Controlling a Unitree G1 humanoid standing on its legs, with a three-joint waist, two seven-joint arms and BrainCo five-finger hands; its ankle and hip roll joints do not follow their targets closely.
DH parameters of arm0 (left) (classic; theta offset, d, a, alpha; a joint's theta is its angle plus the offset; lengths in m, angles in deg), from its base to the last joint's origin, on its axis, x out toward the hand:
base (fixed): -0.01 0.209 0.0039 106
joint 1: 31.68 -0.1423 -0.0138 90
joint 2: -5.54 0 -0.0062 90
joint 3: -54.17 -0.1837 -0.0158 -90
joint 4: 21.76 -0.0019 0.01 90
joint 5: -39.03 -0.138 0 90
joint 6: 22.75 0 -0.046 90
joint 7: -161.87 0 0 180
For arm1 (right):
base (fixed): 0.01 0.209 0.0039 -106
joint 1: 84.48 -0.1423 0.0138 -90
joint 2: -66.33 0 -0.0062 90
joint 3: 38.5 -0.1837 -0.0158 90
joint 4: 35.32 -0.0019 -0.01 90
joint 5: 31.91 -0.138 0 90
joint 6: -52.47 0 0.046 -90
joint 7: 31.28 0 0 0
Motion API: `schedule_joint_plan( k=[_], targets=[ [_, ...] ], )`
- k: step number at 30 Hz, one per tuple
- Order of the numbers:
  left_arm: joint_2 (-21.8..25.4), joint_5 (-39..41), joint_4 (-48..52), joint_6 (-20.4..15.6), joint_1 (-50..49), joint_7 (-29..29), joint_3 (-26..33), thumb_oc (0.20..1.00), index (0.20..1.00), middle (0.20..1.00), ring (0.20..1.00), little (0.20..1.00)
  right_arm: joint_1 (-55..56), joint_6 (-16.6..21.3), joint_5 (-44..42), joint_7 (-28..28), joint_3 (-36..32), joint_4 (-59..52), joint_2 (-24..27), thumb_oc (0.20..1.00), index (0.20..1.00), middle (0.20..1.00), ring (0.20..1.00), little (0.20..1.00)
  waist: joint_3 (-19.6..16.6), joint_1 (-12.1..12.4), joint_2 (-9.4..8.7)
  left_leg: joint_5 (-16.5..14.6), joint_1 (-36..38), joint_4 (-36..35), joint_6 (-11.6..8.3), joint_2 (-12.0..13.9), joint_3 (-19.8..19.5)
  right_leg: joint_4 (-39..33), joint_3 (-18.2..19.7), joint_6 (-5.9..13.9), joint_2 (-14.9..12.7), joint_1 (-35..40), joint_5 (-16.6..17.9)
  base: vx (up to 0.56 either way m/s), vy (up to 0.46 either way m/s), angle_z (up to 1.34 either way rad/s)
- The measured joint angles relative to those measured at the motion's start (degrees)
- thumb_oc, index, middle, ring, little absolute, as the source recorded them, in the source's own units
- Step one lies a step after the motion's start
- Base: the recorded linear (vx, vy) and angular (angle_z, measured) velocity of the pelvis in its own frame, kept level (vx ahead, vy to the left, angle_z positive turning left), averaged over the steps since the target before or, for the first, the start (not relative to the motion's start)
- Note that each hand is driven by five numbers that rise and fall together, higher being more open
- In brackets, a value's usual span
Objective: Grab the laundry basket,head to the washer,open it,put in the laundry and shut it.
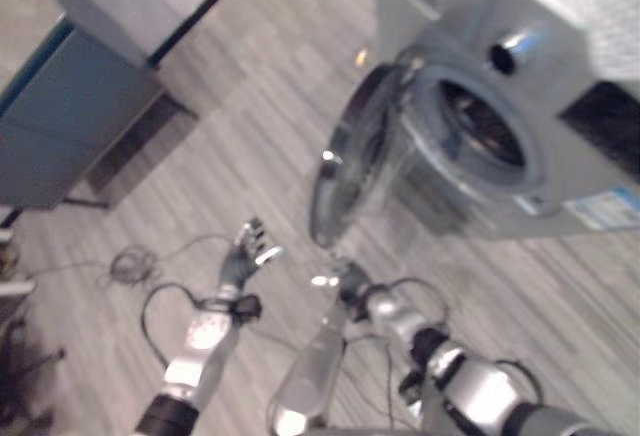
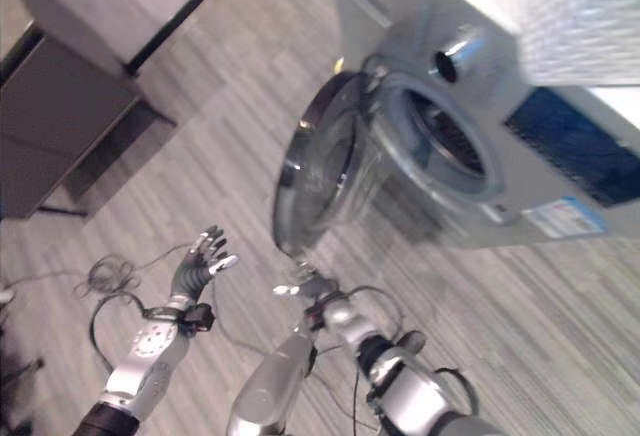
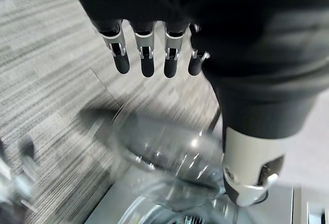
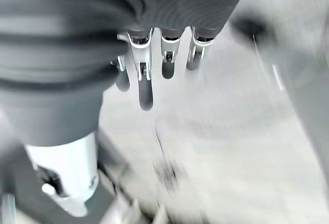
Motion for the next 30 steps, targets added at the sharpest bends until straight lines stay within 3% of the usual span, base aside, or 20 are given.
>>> schedule_joint_plan(
  k=[3, 6, 7, 9, 10, 11, 13, 14, 15, 16, 17, 18, 19, 20, 21, 22, 24, 26, 28, 30],
  targets=[
    [1.9, -0.13, 0.04, -0.03, 0.42, -0.01, -0.24, 1.0, 1.0, 1.0, 1.0, 1.0, -1.08, 0.28, 0.0, -0.13, -2.8, 0.2, -1.38, 1.0, 1.0, 1.0, 1.0, 1.0, 1.25, 0.13, -3.14, -0.07, 1.54, -0.25, -0.04, -1.36, -0.8, -2.22, 0.28, 1.36, -0.41, 3.24, 0.12, 0.01, 0.016, 0.41],
    [4.26, -2.79, 0.05, 0.0, 1.14, 0.0, -0.55, 1.0, 1.0, 1.0, 1.0, 1.0, -1.76, 0.44, 0.14, -1.23, -4.48, 1.15, 0.44, 1.0, 1.0, 1.0, 1.0, 1.0, 1.28, 0.19, -4.7, 0.2, 1.61, -0.99, 0.28, -1.98, -0.51, -2.95, 0.36, 1.97, -0.91, 3.38, 0.8, 0.02, 0.059, 0.03],
    [7.72, -7.59, 0.13, 0.06, 3.48, 1.05, -1.87, 1.0, 1.0, 1.0, 1.0, 1.0, -1.79, -0.63, 0.6, -0.62, -7.24, 2.78, 2.97, 1.0, 1.0, 1.0, 1.0, 1.0, 1.2, 0.04, -4.96, 0.36, 1.76, -0.95, 0.5, -2.39, -0.13, -2.9, 0.63, 2.16, -1.34, 3.45, 1.19, 0.02, 0.087, -0.02],
    [14.67, -14.22, 1.11, 0.3, 7.73, 3.17, -5.74, 1.0, 1.0, 1.0, 1.0, 1.0, -0.9, 0.54, 0.64, -0.87, -6.33, 2.0, 7.3, 1.0, 1.0, 1.0, 1.0, 1.0, 1.3, -0.52, -5.17, 0.61, 1.91, -1.03, 0.86, -2.64, 0.03, -2.83, 0.7, 2.39, -1.79, 3.55, 1.43, 0.01, 0.119, -0.09],
    [22.37, -19.62, 1.33, 0.54, 14.93, 6.57, -11.71, 1.0, 1.0, 1.0, 1.0, 1.0, 0.69, 0.79, 0.64, -0.6, -6.97, 2.38, 9.16, 1.0, 1.0, 1.0, 1.0, 1.0, 1.3, -1.64, -5.9, 0.54, 2.76, -1.08, 1.01, -2.85, 1.59, -2.45, 2.19, 2.71, -2.36, 3.38, 1.69, -0.02, 0.149, -0.27],
    [26.85, -21.73, 1.05, 0.83, 20.71, 8.59, -16.96, 1.0, 1.0, 1.0, 1.0, 1.0, 1.91, 0.9, 0.64, 0.02, -7.04, 2.52, 9.64, 1.0, 1.0, 1.0, 1.0, 1.0, 1.26, -2.31, -6.13, 0.52, 3.22, -1.1, 1.1, -2.95, 2.23, -2.3, 2.75, 2.88, -2.65, 3.48, 1.87, -0.02, 0.106, -0.35],
    [31.56, -25.85, -5.7, 1.56, 41.32, 13.32, -35.08, 1.0, 1.0, 1.0, 1.0, 1.0, 3.3, 1.15, 0.46, 1.64, -7.13, 4.88, 10.29, 1.0, 1.0, 1.0, 1.0, 1.0, 1.15, -4.92, -6.47, 0.46, 3.76, -0.74, 1.76, -3.38, 3.18, -1.07, 3.76, 3.13, -3.28, 3.35, 1.9, -0.04, 0.046, -0.21],
    [30.9, -27.27, -10.71, 1.53, 48.67, 14.5, -39.73, 1.0, 1.0, 1.0, 1.0, 1.0, 3.43, 0.65, 0.23, 1.68, -7.44, 6.67, 9.87, 1.0, 1.0, 1.0, 1.0, 1.0, 1.01, -6.17, -6.74, 0.69, 3.84, -1.01, 2.03, -3.55, 3.39, -1.01, 4.31, 3.51, -3.47, 3.13, 2.1, -0.15, 0.072, -0.25],
    [26.64, -28.77, -19.42, 1.51, 55.39, 14.45, -38.03, 1.0, 1.0, 1.0, 1.0, 1.0, 5.14, -0.13, -0.34, 1.75, -6.71, 3.96, 11.29, 1.0, 1.0, 1.0, 1.0, 1.0, 1.29, -10.43, -8.11, 0.51, 3.65, -0.99, 1.77, -3.69, 4.43, -1.89, 5.34, 3.92, -3.5, 2.78, 2.81, -0.13, 0.052, -0.2],
    [22.86, -30.43, -28.17, 0.9, 61.43, 14.06, -39.38, 1.0, 1.0, 1.0, 1.0, 1.0, 10.08, -0.9, -0.67, 2.89, -6.61, -8.79, 16.3, 1.0, 1.0, 1.0, 1.0, 1.0, 1.36, -12.35, -8.68, 0.51, 2.41, -0.6, 1.76, -3.66, 4.71, -0.96, 5.91, 3.95, -3.65, 0.89, 2.76, -0.11, 0.047, -0.12],
    [20.21, -33.05, -39.84, 0.95, 67.08, 13.87, -41.21, 1.0, 1.0, 1.0, 1.0, 1.0, 14.29, 0.73, -1.66, 4.51, -8.12, -22.54, 21.46, 1.0, 1.0, 1.0, 1.0, 1.0, 1.26, -14.57, -9.06, 0.64, 0.86, -0.69, 1.81, -3.56, 5.18, 0.07, 7.15, 4.18, -3.94, -0.58, 2.61, -0.04, 0.022, -0.25],
    [21.38, -34.17, -46.42, 0.77, 70.0, 13.83, -42.62, 1.0, 1.0, 1.0, 1.0, 1.0, 14.35, 2.67, -2.04, 5.15, -11.34, -25.04, 23.35, 1.0, 1.0, 1.0, 1.0, 1.0, 1.62, -17.78, -11.08, 1.83, 0.53, -0.87, 2.61, -3.37, 6.57, -0.33, 8.2, 3.96, -3.92, -1.77, 3.76, -0.03, 0.01, -0.58],
    [19.62, -38.12, -49.89, -0.17, 70.88, 13.94, -44.39, 1.0, 1.0, 1.0, 1.0, 1.0, 18.91, 2.09, -2.82, 4.4, -18.72, -33.07, 29.09, 1.0, 1.0, 1.0, 1.0, 1.0, 1.85, -21.78, -13.32, 1.33, 0.5, -0.89, 2.47, -3.19, 8.96, -1.22, 10.65, 4.36, -3.74, -2.48, 4.72, 0.0, -0.019, -0.74],
    [18.16, -43.26, -56.82, -0.1, 71.82, 13.3, -46.52, 1.0, 1.0, 1.0, 1.0, 1.0, 25.71, 4.73, -3.12, 5.25, -26.65, -43.68, 37.21, 1.0, 1.0, 1.0, 1.0, 1.0, 2.35, -25.69, -14.6, 0.62, 0.35, -0.96, 2.75, -3.07, 9.84, -1.51, 11.39, 4.57, -3.79, -3.02, 5.41, 0.02, 0.008, -0.69],
    [18.68, -45.7, -60.48, 0.38, 71.52, 13.19, -46.26, 1.0, 1.0, 1.0, 1.0, 1.0, 29.07, 6.36, -4.01, 5.4, -32.72, -44.87, 40.97, 1.0, 1.0, 1.0, 1.0, 1.0, 2.54, -28.47, -16.67, 0.01, 0.67, -0.96, 3.08, -2.69, 10.82, -1.81, 12.18, 4.65, -3.61, -3.09, 5.96, 0.02, 0.021, -0.56],
    [19.1, -47.69, -63.33, 0.85, 71.06, 13.64, -45.64, 1.0, 1.0, 1.0, 1.0, 1.0, 32.25, 7.09, -4.03, 5.03, -39.1, -42.16, 43.34, 1.0, 1.0, 1.0, 1.0, 1.0, 2.2, -31.02, -18.85, -0.32, 1.31, -1.09, 3.07, -2.16, 11.58, -2.49, 13.41, 4.98, -3.01, -3.1, 6.66, 0.04, 0.055, -0.63],
    [21.1, -49.53, -66.03, 1.36, 68.3, 15.75, -42.39, 1.0, 1.0, 1.0, 1.0, 1.0, 34.69, 6.76, -4.04, 3.38, -49.32, -30.84, 45.44, 1.0, 1.0, 1.0, 1.0, 1.0, 1.26, -32.67, -22.87, -0.64, 2.78, -1.79, 3.28, -0.51, 14.85, -3.5, 16.34, 5.16, -1.99, -3.03, 7.92, 0.05, 0.026, -0.85],
    [24.45, -49.47, -66.76, 2.53, 65.22, 19.52, -40.01, 1.0, 1.0, 1.0, 1.0, 1.0, 41.49, 7.16, -3.96, 1.9, -59.06, -19.74, 45.13, 1.0, 1.0, 1.0, 1.0, 1.0, -0.08, -35.19, -25.21, -1.19, 6.48, -3.8, 3.07, 1.73, 19.16, -3.56, 20.16, 5.02, 0.05, -3.2, 9.31, 0.03, -0.001, -1.03],
    [26.38, -49.51, -67.25, 3.72, 64.69, 20.26, -39.71, 1.0, 1.0, 1.0, 1.0, 1.0, 44.7, 5.14, -3.94, 0.39, -57.01, -15.87, 44.74, 1.0, 1.0, 1.0, 1.0, 1.0, -0.59, -36.25, -25.96, -1.74, 7.69, -3.83, 2.69, 2.58, 20.53, -3.6, 21.46, 5.19, 0.65, -2.5, 9.6, 0.04, -0.004, -0.65],
    [26.4, -50.11, -66.82, 4.51, 65.03, 20.68, -39.03, 1.0, 1.0, 1.0, 1.0, 1.0, 46.87, 5.43, -4.02, 1.18, -53.31, -12.62, 42.41, 1.0, 1.0, 1.0, 1.0, 1.0, -0.81, -38.18, -25.65, -2.02, 8.91, -3.79, 2.8, 2.59, 21.46, -3.63, 21.37, 5.03, 0.92, -2.26, 9.71, 0.06, -0.021, -0.29]
  ],
)
